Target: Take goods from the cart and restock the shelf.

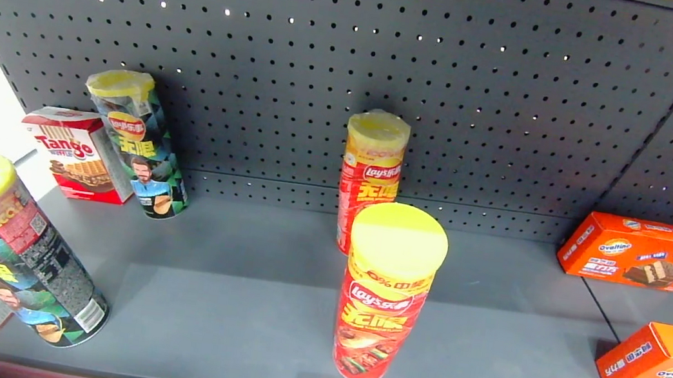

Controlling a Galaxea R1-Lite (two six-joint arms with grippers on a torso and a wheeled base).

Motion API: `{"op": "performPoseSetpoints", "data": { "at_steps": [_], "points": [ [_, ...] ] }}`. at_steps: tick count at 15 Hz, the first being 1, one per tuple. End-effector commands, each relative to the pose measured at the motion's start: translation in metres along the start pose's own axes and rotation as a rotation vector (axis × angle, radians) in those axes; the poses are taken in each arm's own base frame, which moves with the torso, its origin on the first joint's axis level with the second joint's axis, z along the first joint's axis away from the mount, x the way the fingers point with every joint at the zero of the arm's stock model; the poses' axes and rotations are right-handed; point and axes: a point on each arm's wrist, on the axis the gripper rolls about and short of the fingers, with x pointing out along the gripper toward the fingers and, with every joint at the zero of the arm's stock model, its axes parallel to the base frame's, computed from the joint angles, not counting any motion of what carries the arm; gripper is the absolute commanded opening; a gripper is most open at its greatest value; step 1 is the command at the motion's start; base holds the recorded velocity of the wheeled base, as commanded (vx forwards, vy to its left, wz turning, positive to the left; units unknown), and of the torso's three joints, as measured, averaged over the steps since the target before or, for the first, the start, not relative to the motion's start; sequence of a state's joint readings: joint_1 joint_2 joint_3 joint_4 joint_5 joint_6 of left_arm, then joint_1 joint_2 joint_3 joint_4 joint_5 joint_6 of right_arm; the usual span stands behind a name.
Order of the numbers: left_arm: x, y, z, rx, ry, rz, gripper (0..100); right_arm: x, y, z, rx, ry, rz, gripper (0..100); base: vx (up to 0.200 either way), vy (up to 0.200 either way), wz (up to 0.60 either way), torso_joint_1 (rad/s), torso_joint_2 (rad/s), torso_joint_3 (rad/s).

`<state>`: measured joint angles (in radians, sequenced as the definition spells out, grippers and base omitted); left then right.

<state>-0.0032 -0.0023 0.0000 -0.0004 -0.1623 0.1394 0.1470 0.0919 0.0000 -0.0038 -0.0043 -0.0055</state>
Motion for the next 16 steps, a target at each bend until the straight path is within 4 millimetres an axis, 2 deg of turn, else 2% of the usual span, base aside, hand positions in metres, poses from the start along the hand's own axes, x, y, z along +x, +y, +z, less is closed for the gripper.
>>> {"op": "performPoseSetpoints", "data": {
  "at_steps": [1, 2, 5, 6, 8, 15, 16],
  "points": [
    [0.0, 0.001, 0.0, -0.043, 0.006, 0.032, 100, 0.0, 0.0, 0.0, -0.001, 0.001, 0.0, 100, 0.0, 0.0, 0.0, 0.0, 0.0, 0.0],
    [0.0, 0.002, 0.0, -0.071, 0.015, 0.099, 100, 0.0, 0.0, 0.0, -0.001, 0.001, 0.0, 100, 0.0, 0.0, 0.0, 0.0, 0.0, 0.0],
    [0.0, 0.003, 0.0, -0.073, 0.017, 0.155, 100, 0.0, 0.0, 0.0, -0.001, 0.001, 0.0, 100, 0.0, 0.0, 0.0, 0.0, 0.0, 0.0],
    [0.0, 0.003, 0.0, -0.069, 0.017, 0.151, 100, 0.0, 0.0, 0.0, -0.001, 0.001, 0.001, 100, 0.0, 0.0, 0.0, 0.0, 0.0, 0.0],
    [0.0, 0.0, 0.0, -0.062, 0.004, -0.002, 100, 0.0, 0.0, 0.0, -0.001, 0.001, 0.001, 100, 0.0, 0.0, 0.0, 0.0, 0.0, 0.0],
    [0.0, 0.0, 0.0, -0.059, 0.005, 0.009, 100, 0.0, 0.0, 0.0, -0.016, -0.003, 0.044, 100, 0.0, 0.0, 0.0, 0.0, 0.0, 0.0],
    [0.0, 0.0, 0.0, -0.059, 0.005, 0.007, 100, -0.002, -0.001, 0.042, 0.035, -0.068, 0.03, 100, 0.0, 0.0, 0.0, 0.0, 0.0, 0.0]
  ]
}}
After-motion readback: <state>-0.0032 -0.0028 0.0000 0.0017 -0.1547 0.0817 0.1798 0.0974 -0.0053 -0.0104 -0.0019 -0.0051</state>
